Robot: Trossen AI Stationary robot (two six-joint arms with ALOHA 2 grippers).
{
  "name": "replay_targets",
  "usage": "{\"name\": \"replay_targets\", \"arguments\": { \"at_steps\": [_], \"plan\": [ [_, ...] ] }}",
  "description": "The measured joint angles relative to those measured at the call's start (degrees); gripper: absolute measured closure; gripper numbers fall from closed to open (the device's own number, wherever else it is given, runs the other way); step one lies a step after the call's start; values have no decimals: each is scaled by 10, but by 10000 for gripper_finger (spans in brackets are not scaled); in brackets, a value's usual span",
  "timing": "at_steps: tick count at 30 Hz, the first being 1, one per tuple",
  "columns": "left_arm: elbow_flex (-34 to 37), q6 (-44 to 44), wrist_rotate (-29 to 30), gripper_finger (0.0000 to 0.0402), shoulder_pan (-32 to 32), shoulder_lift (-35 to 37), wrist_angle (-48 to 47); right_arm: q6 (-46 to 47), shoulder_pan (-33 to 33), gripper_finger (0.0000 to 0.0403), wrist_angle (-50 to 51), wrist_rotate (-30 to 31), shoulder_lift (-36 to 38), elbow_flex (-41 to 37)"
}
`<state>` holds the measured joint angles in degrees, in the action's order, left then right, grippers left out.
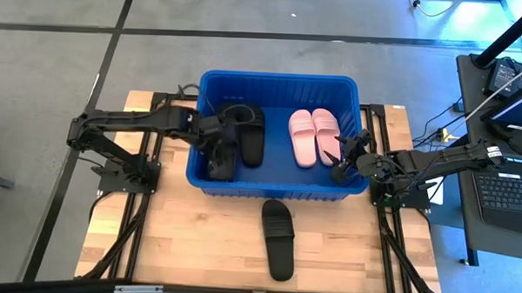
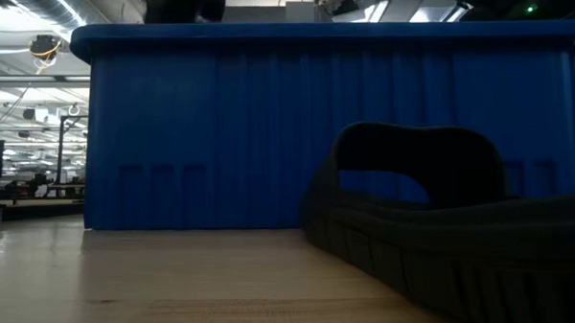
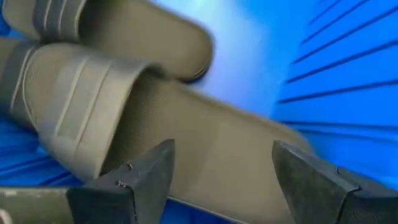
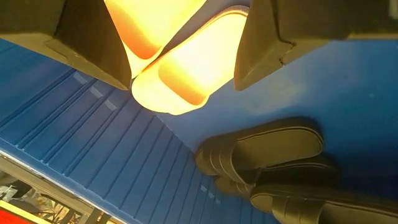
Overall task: Pick and place slides into bin
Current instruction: Put the black slipper into the blue bin
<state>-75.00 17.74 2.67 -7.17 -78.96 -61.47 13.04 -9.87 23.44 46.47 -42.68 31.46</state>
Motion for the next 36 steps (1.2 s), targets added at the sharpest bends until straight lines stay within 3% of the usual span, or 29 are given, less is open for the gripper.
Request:
{"name": "replay_targets", "arguments": {
  "at_steps": [7, 13, 19, 22, 29, 32, 36],
  "plan": [
    [-137, 51, -85, 141, 1, 0, -22, 1, 0, 118, 0, 0, 0, 0],
    [-225, 30, -92, 141, 43, 0, 22, 1, 0, 118, -1, -1, 0, 0],
    [-254, -32, 10, 141, 133, 5, 101, 0, -1, 118, -55, -2, 1, 0],
    [-244, -31, 95, 141, 178, 15, 127, -35, -1, 118, -114, -42, 1, 0],
    [-166, -33, 245, 141, 280, 39, 205, -150, -1, 118, -247, -225, 1, 1],
    [-88, -29, 282, 141, 308, 65, 276, -150, -1, 118, -265, -237, 1, 1],
    [28, -14, 282, 141, 333, 111, 406, -150, -1, 118, -265, -237, 1, 1]
  ]
}}
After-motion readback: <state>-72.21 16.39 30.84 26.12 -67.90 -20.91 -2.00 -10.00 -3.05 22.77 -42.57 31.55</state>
